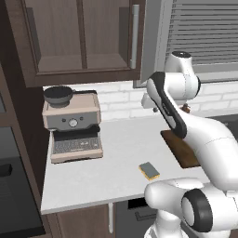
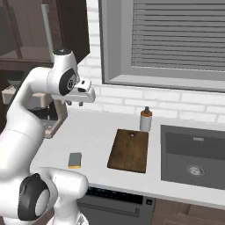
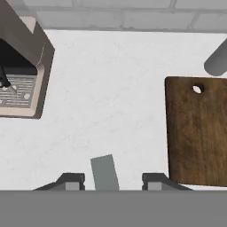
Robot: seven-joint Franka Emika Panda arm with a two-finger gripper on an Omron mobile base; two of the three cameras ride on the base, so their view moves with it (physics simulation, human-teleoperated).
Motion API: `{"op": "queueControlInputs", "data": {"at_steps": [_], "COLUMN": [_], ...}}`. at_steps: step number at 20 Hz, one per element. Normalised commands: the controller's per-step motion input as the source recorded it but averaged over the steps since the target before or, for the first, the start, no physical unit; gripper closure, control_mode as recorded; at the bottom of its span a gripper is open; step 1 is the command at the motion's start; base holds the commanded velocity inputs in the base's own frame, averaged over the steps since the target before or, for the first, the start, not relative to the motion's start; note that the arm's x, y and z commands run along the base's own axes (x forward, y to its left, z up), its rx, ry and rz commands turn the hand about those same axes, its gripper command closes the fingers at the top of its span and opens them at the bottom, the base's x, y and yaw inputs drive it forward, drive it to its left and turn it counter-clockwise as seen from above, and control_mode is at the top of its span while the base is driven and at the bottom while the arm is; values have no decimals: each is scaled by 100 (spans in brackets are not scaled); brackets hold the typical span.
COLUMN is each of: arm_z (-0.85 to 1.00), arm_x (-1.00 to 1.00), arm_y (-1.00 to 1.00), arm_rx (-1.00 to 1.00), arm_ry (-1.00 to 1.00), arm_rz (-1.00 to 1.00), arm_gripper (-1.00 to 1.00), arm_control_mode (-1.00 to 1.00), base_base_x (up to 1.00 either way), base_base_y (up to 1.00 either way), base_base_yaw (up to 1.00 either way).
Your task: Pick up the sponge from the counter and clean the cutting board by briefly scrubbing or pressing down on the cutting board. Once finished, release the sponge.
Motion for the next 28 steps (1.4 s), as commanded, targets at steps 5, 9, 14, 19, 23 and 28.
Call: {"op": "queueControlInputs", "data": {"at_steps": [5,9,14,19,23,28], "arm_z": [-1,-12,-32,-63,-75,-58], "arm_x": [-33,-85,-85,-52,-10,0], "arm_y": [0,3,2,0,3,1], "arm_rx": [0,-5,-8,-2,0,-1], "arm_ry": [0,0,0,1,3,10], "arm_rz": [0,3,8,9,10,9], "arm_gripper": [-100,-100,-100,-100,-100,-100], "arm_control_mode": [-100,-100,-100,-100,-100,-100], "base_base_x": [0,0,0,0,0,0], "base_base_y": [0,0,0,0,0,0], "base_base_yaw": [0,0,0,0,0,0]}}
